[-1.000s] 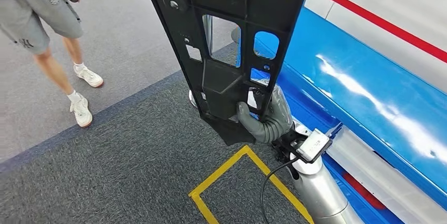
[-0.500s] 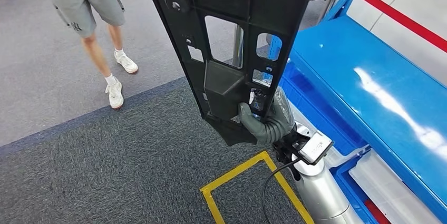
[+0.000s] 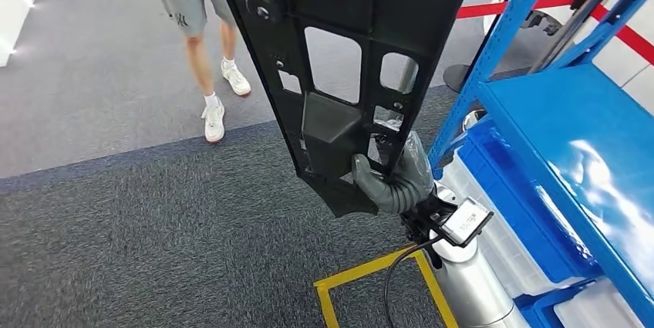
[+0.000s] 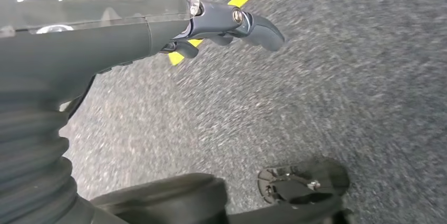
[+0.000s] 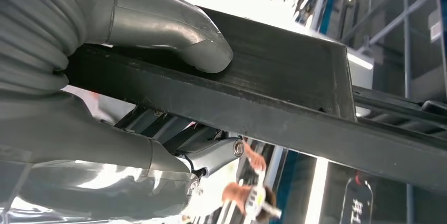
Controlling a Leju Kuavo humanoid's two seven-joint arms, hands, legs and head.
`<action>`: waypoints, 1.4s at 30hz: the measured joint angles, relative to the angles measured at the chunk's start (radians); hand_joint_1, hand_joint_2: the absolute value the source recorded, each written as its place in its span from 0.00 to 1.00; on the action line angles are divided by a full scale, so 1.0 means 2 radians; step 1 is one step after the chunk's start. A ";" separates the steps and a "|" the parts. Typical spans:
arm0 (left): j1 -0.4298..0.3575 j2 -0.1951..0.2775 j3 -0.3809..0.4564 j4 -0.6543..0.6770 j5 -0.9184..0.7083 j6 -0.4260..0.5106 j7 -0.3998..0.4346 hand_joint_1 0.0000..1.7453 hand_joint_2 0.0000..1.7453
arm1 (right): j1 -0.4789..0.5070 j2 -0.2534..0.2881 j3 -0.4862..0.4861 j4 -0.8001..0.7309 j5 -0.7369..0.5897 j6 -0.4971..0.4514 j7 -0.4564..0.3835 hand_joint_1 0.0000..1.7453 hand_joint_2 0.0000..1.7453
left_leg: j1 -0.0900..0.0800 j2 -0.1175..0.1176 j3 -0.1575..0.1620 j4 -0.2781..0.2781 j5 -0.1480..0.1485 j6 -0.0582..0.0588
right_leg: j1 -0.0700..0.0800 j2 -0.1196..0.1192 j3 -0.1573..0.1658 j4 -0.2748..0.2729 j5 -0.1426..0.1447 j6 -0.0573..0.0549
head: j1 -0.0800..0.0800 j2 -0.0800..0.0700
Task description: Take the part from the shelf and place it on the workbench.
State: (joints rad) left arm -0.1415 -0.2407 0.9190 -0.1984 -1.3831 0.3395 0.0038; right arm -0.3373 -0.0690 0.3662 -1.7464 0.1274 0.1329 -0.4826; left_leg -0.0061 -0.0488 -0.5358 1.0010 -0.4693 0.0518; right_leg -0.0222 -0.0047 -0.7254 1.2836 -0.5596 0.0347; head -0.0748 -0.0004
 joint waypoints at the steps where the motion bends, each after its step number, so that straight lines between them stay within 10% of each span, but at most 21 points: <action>1: 0.001 0.000 0.000 0.000 0.000 0.000 0.001 0.00 1.00 | 0.001 0.000 0.000 0.000 0.000 0.000 0.000 0.94 1.00 | 0.000 -0.008 0.003 0.001 -0.003 -0.001 | 0.000 0.002 0.004 -0.022 0.022 0.000 | 0.000 0.000; 4: 0.002 -0.001 0.000 0.000 0.000 0.002 0.003 0.00 1.00 | 0.001 0.000 0.000 0.001 0.000 0.000 0.000 0.94 1.00 | 0.004 -0.029 0.010 0.006 -0.014 -0.009 | -0.002 0.027 0.031 -0.109 0.073 -0.003 | 0.000 0.000; 7: 0.004 -0.001 0.000 0.000 0.001 0.005 0.004 0.00 1.00 | 0.001 0.000 0.000 0.001 0.000 0.000 0.000 0.94 1.00 | 0.008 -0.042 0.005 0.010 -0.018 -0.020 | 0.001 0.033 0.035 -0.125 0.074 -0.011 | 0.000 0.000; 12: 0.003 0.001 0.000 0.000 0.001 0.007 0.004 0.00 1.00 | 0.000 0.003 0.000 0.000 0.001 0.001 0.000 0.94 1.00 | 0.007 0.011 -0.038 0.092 -0.052 -0.032 | 0.003 0.002 0.052 -0.133 0.068 -0.025 | 0.000 0.000; 15: 0.003 0.001 0.000 0.000 0.001 0.006 0.001 0.00 1.00 | 0.000 0.003 0.000 0.000 0.001 0.001 0.000 0.94 1.00 | 0.008 0.018 -0.078 0.146 -0.063 -0.034 | 0.005 -0.017 0.055 -0.132 0.063 -0.027 | 0.000 0.000; 18: 0.003 0.002 0.000 0.000 0.001 0.005 -0.001 0.00 1.00 | 0.001 0.003 0.000 0.000 0.001 0.001 0.000 0.94 1.00 | 0.006 0.037 -0.046 0.063 -0.010 -0.029 | 0.007 -0.033 0.063 -0.132 0.057 -0.026 | 0.000 0.000; 21: 0.002 0.002 0.000 0.000 0.000 0.005 -0.002 0.00 1.00 | 0.001 0.003 0.000 0.000 0.001 0.001 0.000 0.94 1.00 | -0.004 0.065 -0.027 0.009 0.004 -0.019 | 0.010 -0.049 0.067 -0.132 0.054 -0.020 | 0.000 0.000; 23: 0.003 0.002 0.000 0.000 0.000 0.006 -0.002 0.00 1.00 | 0.000 0.003 0.000 0.000 0.000 0.002 0.000 0.94 1.00 | -0.003 0.055 -0.027 0.006 0.010 -0.013 | 0.011 -0.058 0.069 -0.132 0.051 -0.015 | 0.000 0.000; 27: 0.003 0.001 0.000 0.000 0.002 0.008 -0.002 0.00 1.00 | 0.000 0.003 -0.002 -0.001 -0.003 0.005 -0.002 0.94 1.00 | 0.002 0.030 -0.023 -0.001 0.018 -0.005 | 0.007 -0.009 0.044 -0.065 0.007 -0.007 | 0.000 0.000; 30: 0.004 0.001 0.000 0.000 0.004 0.009 -0.002 0.00 1.00 | 0.001 0.002 -0.003 0.002 -0.005 0.008 -0.002 0.94 1.00 | 0.001 0.009 -0.025 0.002 0.018 -0.005 | 0.005 0.000 0.007 0.008 -0.015 -0.005 | 0.000 0.000; 34: 0.005 0.001 0.000 0.000 0.005 0.010 -0.002 0.00 1.00 | -0.001 0.002 -0.004 0.003 -0.006 0.010 -0.002 0.94 1.00 | 0.003 -0.019 -0.027 0.012 0.014 -0.011 | 0.000 0.025 0.053 -0.094 0.041 -0.005 | 0.000 0.000; 38: 0.006 0.001 0.000 0.000 0.005 0.011 -0.003 0.00 1.00 | -0.003 0.001 -0.005 0.004 -0.007 0.010 -0.003 0.94 1.00 | 0.005 -0.039 -0.036 0.013 0.015 -0.022 | 0.000 0.031 0.065 -0.124 0.047 -0.012 | 0.000 0.000; 42: 0.005 0.001 0.000 0.000 0.006 0.011 -0.003 0.00 1.00 | -0.006 0.001 -0.005 0.004 -0.008 0.011 -0.003 0.94 1.00 | 0.004 0.004 -0.064 0.073 -0.020 -0.033 | 0.000 0.006 0.070 -0.131 0.048 -0.024 | 0.000 0.000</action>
State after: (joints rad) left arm -0.1307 -0.2382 0.9195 -0.1980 -1.3721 0.3618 -0.0018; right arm -0.3483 -0.0662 0.3571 -1.7379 0.1106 0.1540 -0.4881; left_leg 0.0029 -0.0411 -0.6641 1.1475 -0.5098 -0.0144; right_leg -0.0218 0.0067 -0.5859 1.0219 -0.4633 -0.0135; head -0.0748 -0.0004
